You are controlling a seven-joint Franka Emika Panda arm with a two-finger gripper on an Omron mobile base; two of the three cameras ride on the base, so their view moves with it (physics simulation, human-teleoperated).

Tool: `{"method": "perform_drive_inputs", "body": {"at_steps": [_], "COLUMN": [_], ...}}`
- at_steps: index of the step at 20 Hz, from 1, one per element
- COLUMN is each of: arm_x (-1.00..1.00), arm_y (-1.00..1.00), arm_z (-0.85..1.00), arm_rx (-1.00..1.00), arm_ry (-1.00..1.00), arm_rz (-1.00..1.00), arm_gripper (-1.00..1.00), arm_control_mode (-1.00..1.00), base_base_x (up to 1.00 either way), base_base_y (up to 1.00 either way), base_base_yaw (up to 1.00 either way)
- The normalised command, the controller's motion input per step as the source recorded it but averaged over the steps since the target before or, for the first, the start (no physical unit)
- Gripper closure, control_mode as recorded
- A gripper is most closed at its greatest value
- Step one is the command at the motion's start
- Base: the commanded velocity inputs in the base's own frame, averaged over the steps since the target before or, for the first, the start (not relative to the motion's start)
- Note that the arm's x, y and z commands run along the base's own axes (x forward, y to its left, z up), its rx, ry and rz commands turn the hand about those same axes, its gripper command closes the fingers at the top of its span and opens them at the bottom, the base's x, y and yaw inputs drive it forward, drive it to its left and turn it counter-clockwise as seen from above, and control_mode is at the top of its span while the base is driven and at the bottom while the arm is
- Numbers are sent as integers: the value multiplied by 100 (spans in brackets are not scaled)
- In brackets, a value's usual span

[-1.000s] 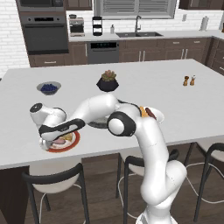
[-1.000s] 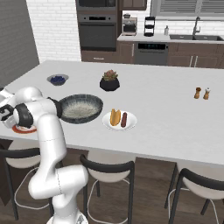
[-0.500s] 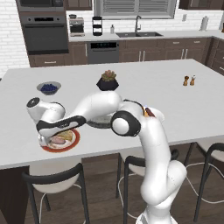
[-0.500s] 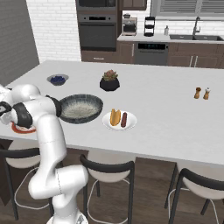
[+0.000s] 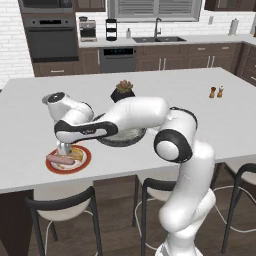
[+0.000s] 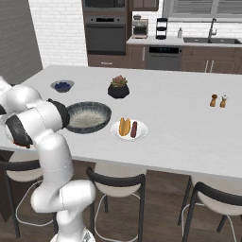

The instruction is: Place one bun and one sausage from the bowl on each plate.

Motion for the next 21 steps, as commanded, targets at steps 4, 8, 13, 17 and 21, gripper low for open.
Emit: {"method": "perform_drive_inputs", "body": {"at_steps": [4, 8, 13, 17, 21], "arm_x": [-5, -4, -28, -55, -52], "arm_y": [-100, -100, -100, -100, -100], "arm_z": [51, 52, 39, 34, 24], "arm_rx": [17, 9, 1, 0, 0], "arm_ry": [2, 3, 0, 3, 10], "arm_rz": [-10, -11, -18, -34, -44], "arm_gripper": [-100, -100, -100, -100, -100], "arm_control_mode": [-100, -100, -100, -100, -100], "base_base_x": [0, 0, 0, 0, 0], "base_base_y": [0, 0, 0, 0, 0], "base_base_yaw": [0, 0, 0, 0, 0]}}
